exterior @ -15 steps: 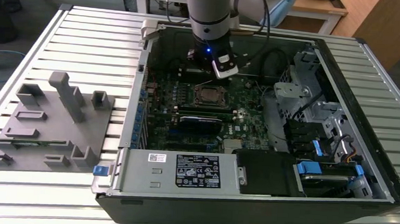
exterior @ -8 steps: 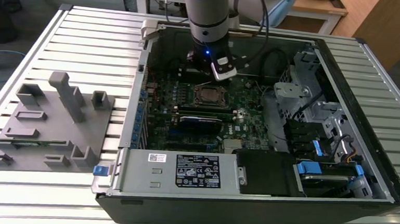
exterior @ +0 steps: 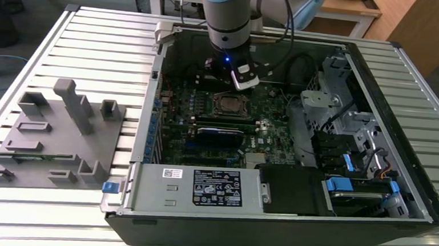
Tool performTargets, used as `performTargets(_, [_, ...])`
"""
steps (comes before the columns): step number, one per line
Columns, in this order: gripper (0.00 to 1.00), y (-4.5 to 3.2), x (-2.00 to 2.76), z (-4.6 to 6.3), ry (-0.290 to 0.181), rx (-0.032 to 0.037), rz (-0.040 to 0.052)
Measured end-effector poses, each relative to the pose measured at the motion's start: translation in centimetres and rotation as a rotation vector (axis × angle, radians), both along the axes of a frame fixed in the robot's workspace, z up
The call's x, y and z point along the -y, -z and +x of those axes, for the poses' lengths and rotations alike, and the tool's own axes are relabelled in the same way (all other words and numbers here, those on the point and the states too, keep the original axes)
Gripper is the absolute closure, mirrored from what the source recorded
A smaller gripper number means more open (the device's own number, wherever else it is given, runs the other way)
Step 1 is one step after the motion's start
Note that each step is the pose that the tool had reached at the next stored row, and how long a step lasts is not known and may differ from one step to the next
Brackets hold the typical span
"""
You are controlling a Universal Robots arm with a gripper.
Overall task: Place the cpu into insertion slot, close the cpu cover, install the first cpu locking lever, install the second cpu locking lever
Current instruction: 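Install the first cpu locking lever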
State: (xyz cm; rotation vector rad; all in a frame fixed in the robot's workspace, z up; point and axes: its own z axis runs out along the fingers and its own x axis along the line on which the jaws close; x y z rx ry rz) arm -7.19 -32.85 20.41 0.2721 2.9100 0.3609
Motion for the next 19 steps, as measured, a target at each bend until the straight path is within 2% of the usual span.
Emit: performTargets(19, [0.90,0.65,-0.34,0.00,0.001,0.0000,0.0000])
